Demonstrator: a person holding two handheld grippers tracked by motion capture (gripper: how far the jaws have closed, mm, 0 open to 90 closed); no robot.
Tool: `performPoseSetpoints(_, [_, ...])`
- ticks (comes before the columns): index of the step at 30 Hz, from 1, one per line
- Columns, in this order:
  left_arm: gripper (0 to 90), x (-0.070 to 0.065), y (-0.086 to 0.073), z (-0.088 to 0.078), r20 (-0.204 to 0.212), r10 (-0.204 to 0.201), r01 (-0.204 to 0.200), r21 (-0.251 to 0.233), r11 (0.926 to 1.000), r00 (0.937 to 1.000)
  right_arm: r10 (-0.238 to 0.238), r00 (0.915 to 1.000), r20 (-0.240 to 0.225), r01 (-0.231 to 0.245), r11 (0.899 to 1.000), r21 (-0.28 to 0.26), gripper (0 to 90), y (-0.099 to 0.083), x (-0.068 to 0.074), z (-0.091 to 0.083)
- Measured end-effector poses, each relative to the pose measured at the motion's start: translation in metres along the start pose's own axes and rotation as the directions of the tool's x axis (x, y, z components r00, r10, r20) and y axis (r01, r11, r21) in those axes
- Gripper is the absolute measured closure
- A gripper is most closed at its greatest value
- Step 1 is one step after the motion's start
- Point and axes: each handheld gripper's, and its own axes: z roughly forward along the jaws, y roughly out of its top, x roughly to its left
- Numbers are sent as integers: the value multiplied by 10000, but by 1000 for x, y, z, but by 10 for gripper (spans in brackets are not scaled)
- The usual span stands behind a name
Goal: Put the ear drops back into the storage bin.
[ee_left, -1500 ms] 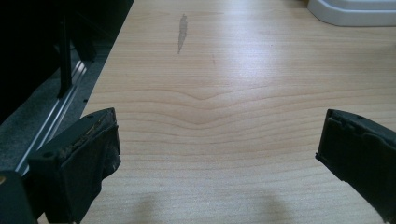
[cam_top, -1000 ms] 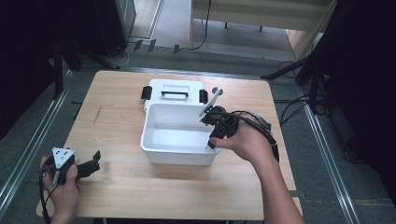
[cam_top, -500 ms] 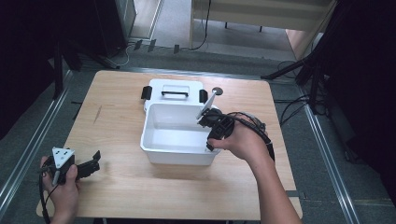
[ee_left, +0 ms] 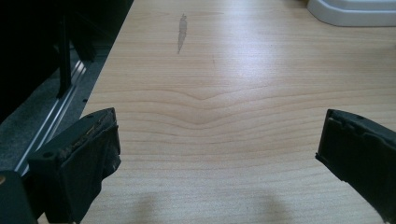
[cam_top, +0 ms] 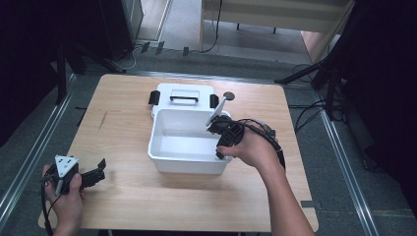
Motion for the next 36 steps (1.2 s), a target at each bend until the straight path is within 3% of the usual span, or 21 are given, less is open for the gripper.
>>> performPoseSetpoints(10, [0, 0, 0, 0, 9, 9, -9, 20, 10000, 10000, 116, 9999, -84, -114, 9998, 187, 723, 5, -4, 14])
performPoseSetpoints(22, [0, 0, 0, 0, 18, -31, 31, 2, 10000, 10000, -99, 9999, -76, 104, 9977, 677, 722, 10, -1, 31])
performPoseSetpoints(36, [0, 0, 0, 0, 4, -15, 15, 9, 10000, 10000, -276, 9996, 27, 274, 9973, 686, 720, 10, 0, 31])
